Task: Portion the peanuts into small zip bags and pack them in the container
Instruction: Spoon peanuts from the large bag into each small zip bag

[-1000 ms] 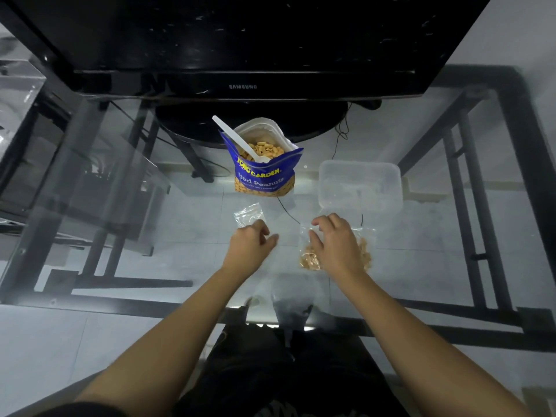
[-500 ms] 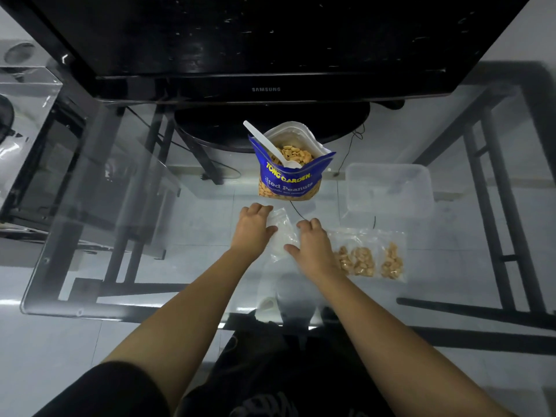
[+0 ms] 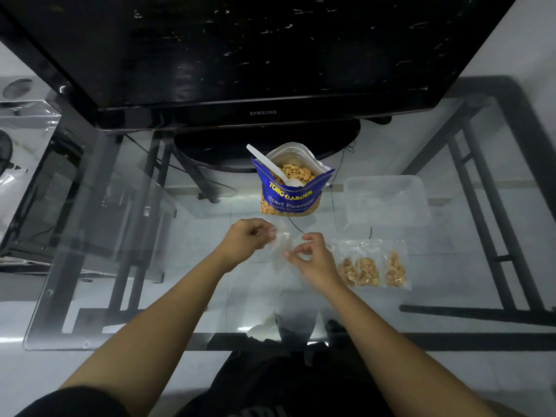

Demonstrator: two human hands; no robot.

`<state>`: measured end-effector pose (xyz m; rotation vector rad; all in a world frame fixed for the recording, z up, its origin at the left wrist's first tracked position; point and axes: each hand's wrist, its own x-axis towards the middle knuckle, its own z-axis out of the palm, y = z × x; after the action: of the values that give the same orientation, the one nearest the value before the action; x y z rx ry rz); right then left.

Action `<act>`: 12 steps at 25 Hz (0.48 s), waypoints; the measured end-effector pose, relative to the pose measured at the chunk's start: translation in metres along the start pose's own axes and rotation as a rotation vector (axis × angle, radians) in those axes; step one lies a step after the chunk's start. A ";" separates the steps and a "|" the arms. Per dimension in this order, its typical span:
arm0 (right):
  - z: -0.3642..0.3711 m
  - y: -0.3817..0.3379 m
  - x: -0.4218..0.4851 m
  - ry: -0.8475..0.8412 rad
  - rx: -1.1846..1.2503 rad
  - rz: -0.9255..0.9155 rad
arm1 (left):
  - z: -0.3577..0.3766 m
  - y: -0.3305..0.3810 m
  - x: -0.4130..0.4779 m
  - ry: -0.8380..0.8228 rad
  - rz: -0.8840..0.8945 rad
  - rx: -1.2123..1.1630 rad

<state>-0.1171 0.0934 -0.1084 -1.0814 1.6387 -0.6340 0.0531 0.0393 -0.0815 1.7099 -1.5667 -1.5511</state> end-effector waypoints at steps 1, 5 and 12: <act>-0.001 -0.004 -0.001 -0.023 0.075 0.009 | -0.003 0.004 -0.003 -0.025 -0.004 -0.037; -0.007 -0.017 -0.003 -0.108 0.105 -0.049 | -0.015 0.023 -0.005 -0.161 0.045 -0.032; -0.014 -0.023 -0.009 -0.134 0.275 0.006 | -0.032 0.042 0.008 -0.167 0.216 0.388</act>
<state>-0.1218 0.0892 -0.0811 -0.8972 1.3928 -0.7428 0.0587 0.0067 -0.0402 1.5543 -2.1761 -1.3774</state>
